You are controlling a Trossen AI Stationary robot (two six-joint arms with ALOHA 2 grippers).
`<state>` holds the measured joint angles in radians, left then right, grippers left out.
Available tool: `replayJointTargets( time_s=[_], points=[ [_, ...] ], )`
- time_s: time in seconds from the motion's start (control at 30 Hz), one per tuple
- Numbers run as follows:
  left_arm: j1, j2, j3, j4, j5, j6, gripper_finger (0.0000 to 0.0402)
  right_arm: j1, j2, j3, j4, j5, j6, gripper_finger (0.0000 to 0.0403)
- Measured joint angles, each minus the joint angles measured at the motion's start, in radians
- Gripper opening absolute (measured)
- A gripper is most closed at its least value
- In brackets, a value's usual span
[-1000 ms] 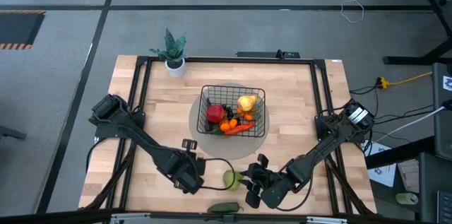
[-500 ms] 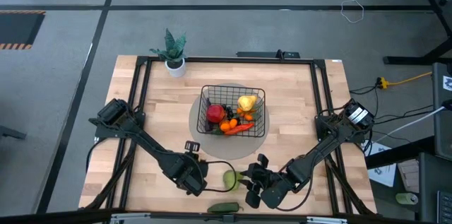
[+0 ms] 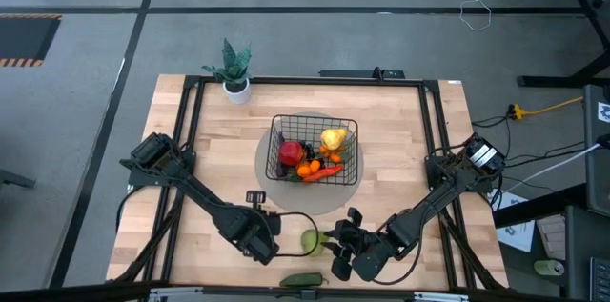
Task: Build produce basket
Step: Put the yellow starfruit into the black wire basket
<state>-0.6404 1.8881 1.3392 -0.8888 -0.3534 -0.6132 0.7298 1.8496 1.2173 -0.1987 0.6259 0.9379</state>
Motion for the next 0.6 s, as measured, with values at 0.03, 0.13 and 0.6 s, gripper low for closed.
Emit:
replayJointTargets(
  time_s=[0.03,0.13,0.6],
  points=[
    [-0.004,-0.001,0.000,-0.002,-0.003,-0.010,0.0005,0.000,0.000,0.000,0.000,0.000,0.000,0.0121],
    [-0.021,-0.018,-0.001,-0.015,0.006,-0.035,0.0003,0.001,0.000,0.000,0.000,-0.001,0.000,0.0121],
    [-0.110,-0.230,0.000,-0.009,-0.344,-0.032,0.0001,0.001,0.000,0.000,0.000,0.000,0.000,0.0121]
  ],
)
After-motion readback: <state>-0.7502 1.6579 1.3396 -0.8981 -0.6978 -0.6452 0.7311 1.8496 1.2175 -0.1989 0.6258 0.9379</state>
